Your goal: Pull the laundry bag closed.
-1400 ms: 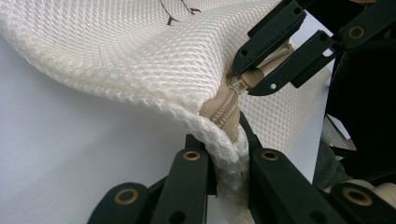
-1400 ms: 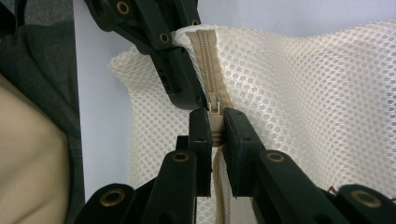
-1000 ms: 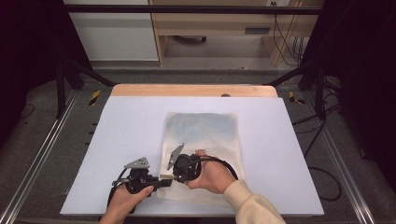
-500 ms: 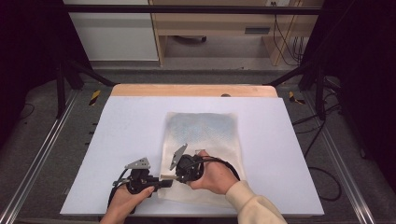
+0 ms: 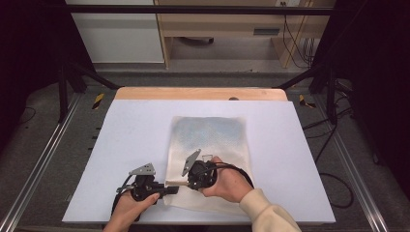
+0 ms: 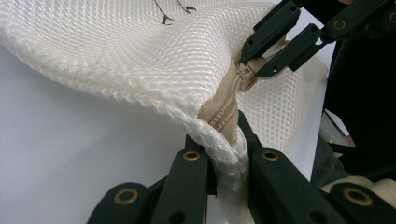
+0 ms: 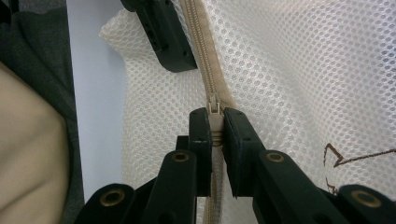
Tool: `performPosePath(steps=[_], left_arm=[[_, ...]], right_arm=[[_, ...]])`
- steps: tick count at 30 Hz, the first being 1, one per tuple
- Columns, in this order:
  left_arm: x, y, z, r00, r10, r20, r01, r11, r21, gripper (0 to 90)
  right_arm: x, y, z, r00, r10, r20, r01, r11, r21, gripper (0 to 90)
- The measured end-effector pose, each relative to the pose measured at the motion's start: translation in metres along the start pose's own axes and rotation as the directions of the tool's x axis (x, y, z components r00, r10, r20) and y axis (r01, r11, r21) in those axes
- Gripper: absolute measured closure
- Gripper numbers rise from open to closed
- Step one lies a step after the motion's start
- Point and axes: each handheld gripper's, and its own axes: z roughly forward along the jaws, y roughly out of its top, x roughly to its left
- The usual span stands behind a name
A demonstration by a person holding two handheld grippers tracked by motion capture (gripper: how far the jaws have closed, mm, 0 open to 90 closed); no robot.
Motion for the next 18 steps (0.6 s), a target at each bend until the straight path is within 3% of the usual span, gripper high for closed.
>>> performPosePath(steps=[18], left_arm=[[-0.0018, 0.0, -0.0013, 0.9999, 0.009, -0.006, -0.009, 1.0, -0.001, 86.4]], right_arm=[[0.0003, -0.0066, -0.0037, 0.9999, 0.01, 0.013, -0.009, 1.0, -0.006, 82.4]])
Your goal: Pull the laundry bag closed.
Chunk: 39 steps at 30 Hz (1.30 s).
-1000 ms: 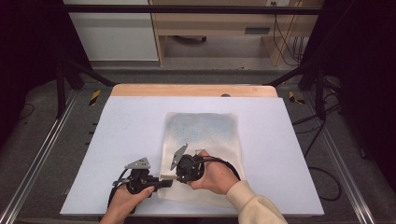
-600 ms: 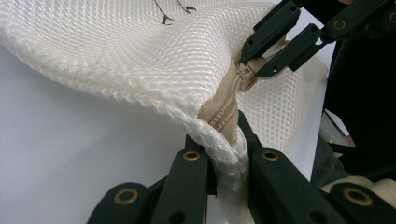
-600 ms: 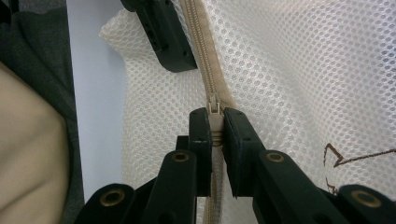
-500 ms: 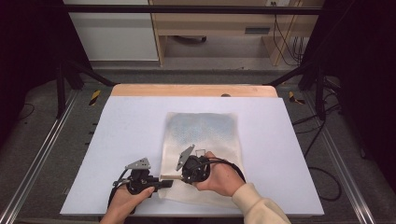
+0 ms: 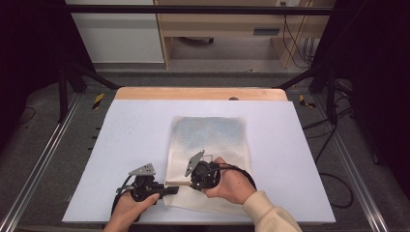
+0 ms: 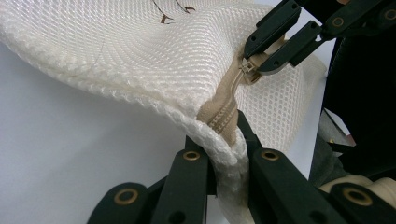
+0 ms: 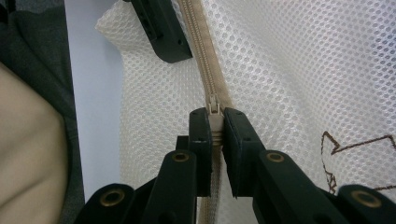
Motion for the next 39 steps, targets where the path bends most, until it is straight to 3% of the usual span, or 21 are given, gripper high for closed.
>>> performPosePath(steps=[8, 13, 17, 26, 39], left_arm=[[-0.004, 0.0, -0.001, 0.9994, 0.023, -0.027, -0.023, 0.9997, 0.001, 86.5], [-0.006, 0.001, -0.001, 0.9991, 0.027, -0.034, -0.027, 0.9996, -0.012, 86.6], [-0.011, 0.001, 0.0, 0.9969, 0.057, -0.055, -0.058, 0.9982, -0.014, 86.6], [-0.011, 0.002, 0.0, 0.9966, 0.062, -0.054, -0.064, 0.9972, -0.038, 86.6], [-0.012, 0.003, 0.002, 0.996, 0.07, -0.056, -0.073, 0.9966, -0.04, 86.6]], right_arm=[[0.006, 0.001, 0.0, 0.9994, -0.017, 0.03, 0.017, 1.0, 0.004, 82.3], [0.007, -0.001, -0.003, 0.9985, -0.033, 0.044, 0.034, 0.999, -0.024, 82.3], [0.008, -0.004, -0.006, 0.9985, -0.037, 0.04, 0.038, 0.999, -0.032, 82.3], [0.005, -0.013, -0.009, 0.9993, -0.005, 0.036, 0.009, 0.994, -0.113, 82.3], [0.004, -0.02, -0.011, 0.9991, 0.014, 0.041, -0.009, 0.991, -0.13, 82.3]])
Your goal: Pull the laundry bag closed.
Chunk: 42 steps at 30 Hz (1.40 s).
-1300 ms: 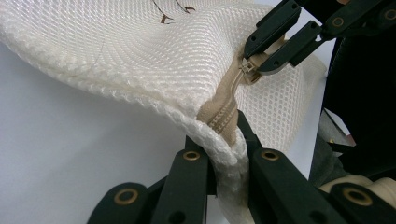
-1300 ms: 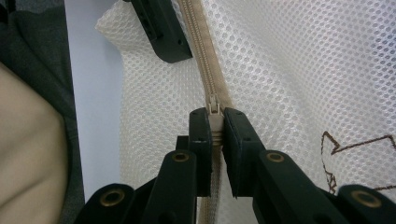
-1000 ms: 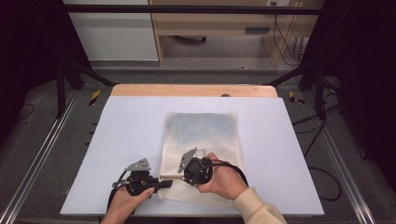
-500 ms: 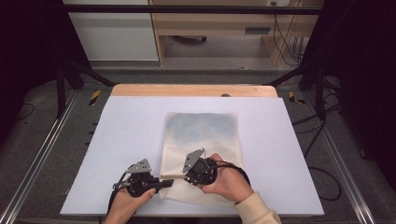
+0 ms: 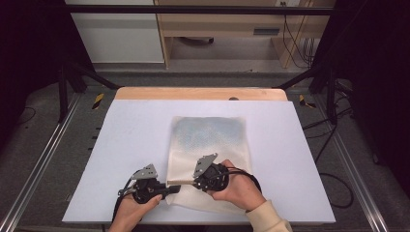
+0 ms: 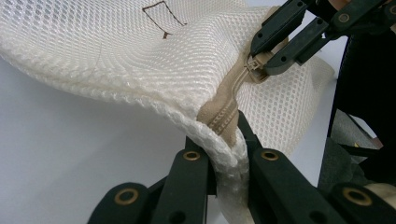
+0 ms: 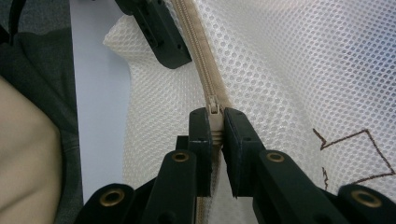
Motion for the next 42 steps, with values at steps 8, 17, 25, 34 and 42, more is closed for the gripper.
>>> performPosePath(steps=[8, 17, 25, 34, 42], left_arm=[[0.0, 0.001, -0.001, 1.0, 0.003, 0.004, -0.003, 1.0, -0.001, 86.6], [-0.001, 0.001, 0.001, 0.9999, 0.011, 0.01, -0.011, 0.9999, -0.003, 86.8], [-0.002, 0.001, 0.002, 0.9998, 0.014, 0.012, -0.014, 0.9999, -0.005, 86.7], [-0.003, 0.001, 0.003, 0.9997, 0.018, 0.015, -0.018, 0.9998, -0.005, 86.8], [-0.003, 0.001, 0.004, 0.9997, 0.018, 0.015, -0.018, 0.9998, -0.006, 86.7]], right_arm=[[0.001, -0.003, -0.005, 0.9999, 0.01, 0.007, -0.01, 1.0, -0.008, 82.3], [0.002, -0.005, -0.009, 0.9998, 0.017, 0.013, -0.017, 1.0, -0.013, 82.3], [0.001, -0.009, -0.012, 0.9995, 0.027, 0.015, -0.026, 0.999, -0.018, 82.3], [0.002, -0.01, -0.014, 0.9995, 0.026, 0.019, -0.026, 1.0, -0.015, 82.3], [0.001, -0.013, -0.017, 0.9993, 0.029, 0.023, -0.029, 1.0, -0.012, 82.3]])
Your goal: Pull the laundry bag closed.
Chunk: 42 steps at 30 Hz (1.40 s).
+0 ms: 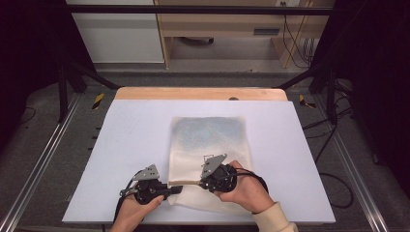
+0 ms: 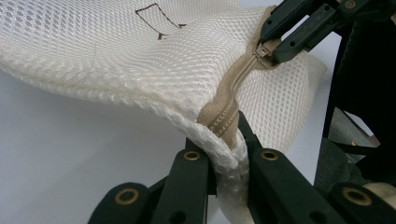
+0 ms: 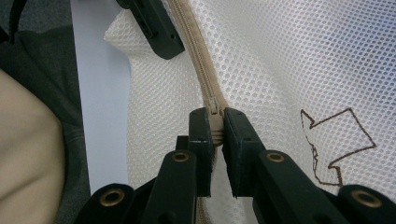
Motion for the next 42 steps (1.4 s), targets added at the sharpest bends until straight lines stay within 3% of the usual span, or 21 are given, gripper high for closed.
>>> performPosePath(steps=[42], left_arm=[[-0.004, 0.001, 0.007, 0.9999, 0.012, 0.0, -0.012, 0.9999, 0.012, 86.8]], right_arm=[[-0.003, -0.016, -0.009, 0.9996, 0.026, 0.009, -0.026, 1.0, -0.001, 82.3]])
